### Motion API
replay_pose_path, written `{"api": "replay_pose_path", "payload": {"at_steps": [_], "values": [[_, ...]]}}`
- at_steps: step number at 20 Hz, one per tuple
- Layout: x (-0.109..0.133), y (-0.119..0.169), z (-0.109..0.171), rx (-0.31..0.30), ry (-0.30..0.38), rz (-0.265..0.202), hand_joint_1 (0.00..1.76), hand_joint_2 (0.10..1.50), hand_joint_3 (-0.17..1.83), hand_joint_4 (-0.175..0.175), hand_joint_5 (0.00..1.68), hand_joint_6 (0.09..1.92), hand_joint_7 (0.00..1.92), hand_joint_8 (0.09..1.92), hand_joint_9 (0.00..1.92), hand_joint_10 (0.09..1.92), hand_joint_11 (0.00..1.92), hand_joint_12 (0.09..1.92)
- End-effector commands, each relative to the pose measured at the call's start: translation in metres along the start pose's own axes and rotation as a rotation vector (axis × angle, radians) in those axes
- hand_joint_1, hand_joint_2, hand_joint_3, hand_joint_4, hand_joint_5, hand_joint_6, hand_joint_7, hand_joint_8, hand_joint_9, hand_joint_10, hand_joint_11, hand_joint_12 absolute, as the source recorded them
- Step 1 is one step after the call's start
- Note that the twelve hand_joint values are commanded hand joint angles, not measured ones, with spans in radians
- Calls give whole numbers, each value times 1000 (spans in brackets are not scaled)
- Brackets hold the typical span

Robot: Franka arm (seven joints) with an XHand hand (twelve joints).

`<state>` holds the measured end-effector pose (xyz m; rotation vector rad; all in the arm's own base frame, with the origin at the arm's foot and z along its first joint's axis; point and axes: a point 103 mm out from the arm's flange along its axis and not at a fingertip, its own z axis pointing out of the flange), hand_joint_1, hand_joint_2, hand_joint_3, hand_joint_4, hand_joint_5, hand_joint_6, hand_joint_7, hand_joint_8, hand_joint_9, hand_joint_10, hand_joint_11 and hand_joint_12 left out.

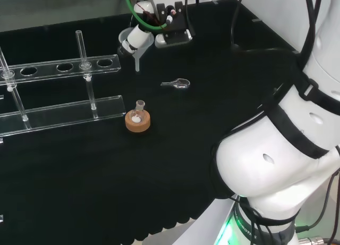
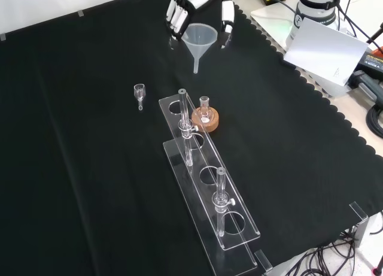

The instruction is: Put the funnel back on the funnel stand.

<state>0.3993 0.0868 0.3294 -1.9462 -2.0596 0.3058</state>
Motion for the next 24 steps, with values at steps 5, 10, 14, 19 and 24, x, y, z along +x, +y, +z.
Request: {"api": "replay_pose_path", "payload": {"at_steps": [5,10,14,19,24], "values": [[3,6,-28,-40,16,-9,707,721,482,-83,585,141,555,736,1018,464,638,1242],[4,18,-43,-55,24,-24,707,719,485,-83,584,151,556,735,1017,466,639,1243],[9,33,-48,-51,19,-40,707,717,487,-83,583,159,557,735,1016,467,639,1243],[18,54,-45,-31,17,-65,708,716,490,-84,580,170,557,734,1016,468,639,1243],[32,65,-43,-19,5,-91,708,715,492,-84,576,181,557,734,1015,469,639,1243]]}}
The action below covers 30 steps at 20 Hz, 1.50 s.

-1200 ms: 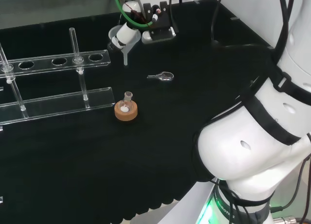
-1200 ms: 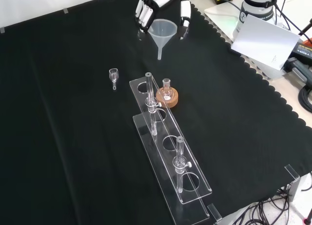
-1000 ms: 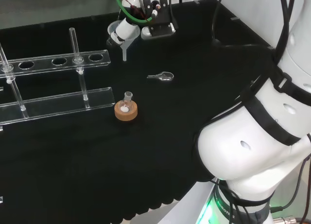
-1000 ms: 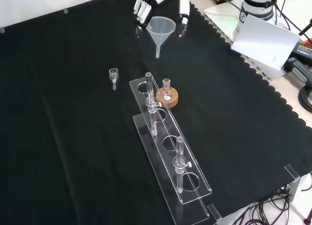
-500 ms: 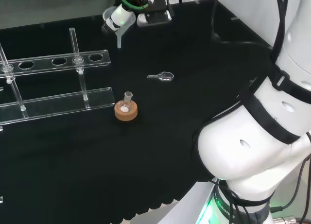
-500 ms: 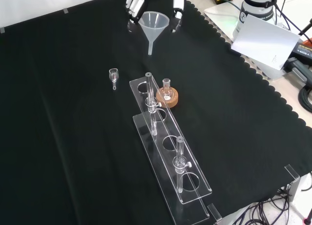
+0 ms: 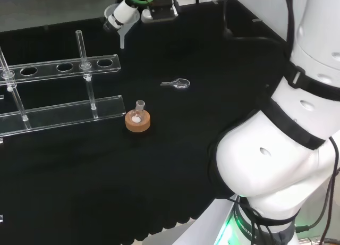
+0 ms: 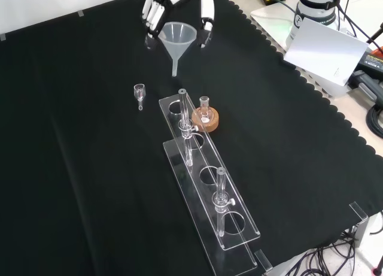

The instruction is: Put the funnel back on the funnel stand.

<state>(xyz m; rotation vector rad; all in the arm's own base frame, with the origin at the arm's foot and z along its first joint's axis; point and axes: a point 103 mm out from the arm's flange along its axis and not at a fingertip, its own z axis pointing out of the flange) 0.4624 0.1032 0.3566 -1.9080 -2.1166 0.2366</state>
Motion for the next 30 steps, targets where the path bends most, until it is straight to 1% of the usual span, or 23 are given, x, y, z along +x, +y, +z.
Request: {"api": "replay_pose_path", "payload": {"at_steps": [1,4,12,15,21,26,30], "values": [[18,16,6,24,-14,-44,708,714,493,-83,575,184,558,733,1015,469,639,1243],[24,20,9,30,-19,-58,708,714,494,-83,572,190,558,733,1015,469,639,1243],[27,30,19,52,-26,-59,707,713,496,-83,566,207,558,733,1013,470,638,1244],[29,34,24,45,-29,-75,707,713,497,-83,564,213,559,733,1013,470,637,1244],[32,45,30,66,-37,-71,712,708,504,-83,507,348,560,733,1012,475,629,1252],[34,53,38,85,-33,-75,713,707,505,-83,495,378,560,734,1012,476,624,1254],[33,58,44,102,-40,-66,714,707,505,-82,492,388,560,734,1012,476,623,1255]]}}
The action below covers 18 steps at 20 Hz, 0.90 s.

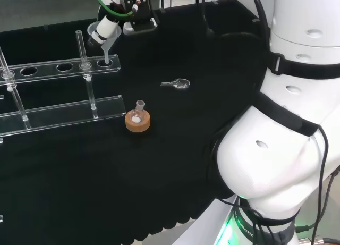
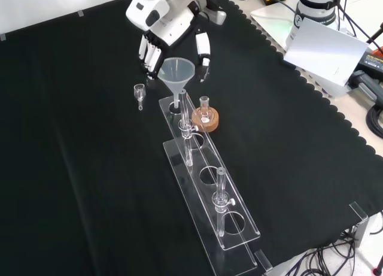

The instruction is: Put the funnel back on the funnel stand.

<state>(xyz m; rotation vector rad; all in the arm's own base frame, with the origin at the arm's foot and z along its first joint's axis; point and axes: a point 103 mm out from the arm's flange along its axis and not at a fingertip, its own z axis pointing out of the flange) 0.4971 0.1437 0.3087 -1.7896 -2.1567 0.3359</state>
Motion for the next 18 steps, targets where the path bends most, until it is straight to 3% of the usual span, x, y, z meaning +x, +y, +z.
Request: {"api": "replay_pose_path", "payload": {"at_steps": [1,13,18], "values": [[0,9,8,27,-8,9,714,707,505,-82,491,390,560,734,1012,476,623,1255],[-9,29,31,76,-4,19,714,706,505,-81,479,407,550,733,991,470,620,1256],[-8,32,38,91,-12,14,711,708,500,-84,435,400,507,747,862,486,592,1264]]}}
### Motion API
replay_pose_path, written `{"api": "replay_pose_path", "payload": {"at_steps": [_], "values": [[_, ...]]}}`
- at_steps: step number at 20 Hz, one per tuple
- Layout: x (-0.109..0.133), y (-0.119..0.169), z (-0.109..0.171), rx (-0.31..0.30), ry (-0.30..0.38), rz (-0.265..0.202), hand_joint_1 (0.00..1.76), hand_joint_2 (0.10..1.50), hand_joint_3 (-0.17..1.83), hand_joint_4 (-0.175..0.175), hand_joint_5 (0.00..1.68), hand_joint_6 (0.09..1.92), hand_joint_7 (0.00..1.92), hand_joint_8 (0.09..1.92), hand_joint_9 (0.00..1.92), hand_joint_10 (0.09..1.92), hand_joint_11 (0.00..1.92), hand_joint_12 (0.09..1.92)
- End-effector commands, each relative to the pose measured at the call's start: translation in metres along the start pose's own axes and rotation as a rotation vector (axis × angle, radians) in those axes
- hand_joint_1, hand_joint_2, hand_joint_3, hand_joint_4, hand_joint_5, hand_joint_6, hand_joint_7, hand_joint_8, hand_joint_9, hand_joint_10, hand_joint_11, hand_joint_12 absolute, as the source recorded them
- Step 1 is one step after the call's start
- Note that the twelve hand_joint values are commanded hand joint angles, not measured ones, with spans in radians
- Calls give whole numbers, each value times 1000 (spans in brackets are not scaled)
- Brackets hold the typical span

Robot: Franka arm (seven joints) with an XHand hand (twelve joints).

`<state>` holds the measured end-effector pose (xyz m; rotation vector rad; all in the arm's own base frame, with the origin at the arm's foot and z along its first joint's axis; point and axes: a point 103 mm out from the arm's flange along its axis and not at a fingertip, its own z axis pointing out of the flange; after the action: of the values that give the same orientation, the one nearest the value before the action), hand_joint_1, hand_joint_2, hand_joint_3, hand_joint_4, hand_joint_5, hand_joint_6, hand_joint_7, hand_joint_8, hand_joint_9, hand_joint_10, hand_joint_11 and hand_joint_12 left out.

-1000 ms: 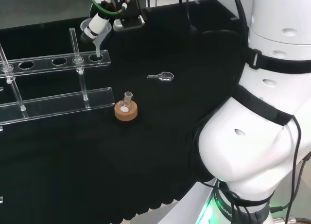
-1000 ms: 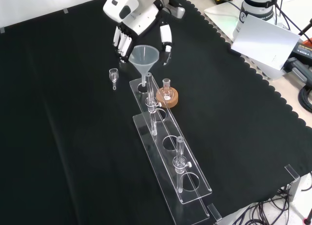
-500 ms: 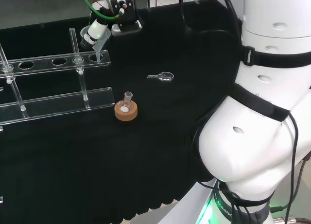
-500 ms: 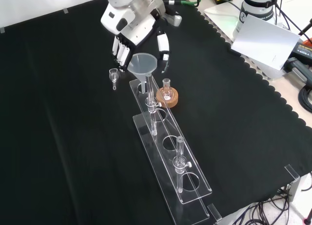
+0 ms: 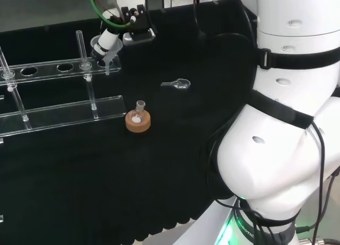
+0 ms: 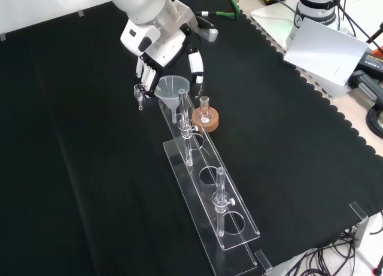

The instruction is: Put the funnel back on the funnel stand.

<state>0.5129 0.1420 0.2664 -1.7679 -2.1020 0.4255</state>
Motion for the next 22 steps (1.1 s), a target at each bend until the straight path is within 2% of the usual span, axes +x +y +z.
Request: {"api": "replay_pose_path", "payload": {"at_steps": [1,6,8,10,15,22], "values": [[1,3,6,15,-10,-5,709,709,495,-85,410,384,457,757,788,513,566,1271],[3,-1,6,18,-8,-17,694,706,477,-84,258,168,120,736,416,661,363,1359],[3,-6,3,2,-10,-20,658,693,456,-79,201,87,32,659,276,727,288,1387],[4,-14,0,-17,-12,-20,616,682,418,-73,157,87,7,558,190,769,243,1406],[4,-39,-10,-75,-14,-13,539,682,316,-65,110,87,0,418,104,817,188,1436],[-13,-88,-22,-142,-4,38,522,692,276,-67,113,87,0,442,114,828,174,1449]]}}
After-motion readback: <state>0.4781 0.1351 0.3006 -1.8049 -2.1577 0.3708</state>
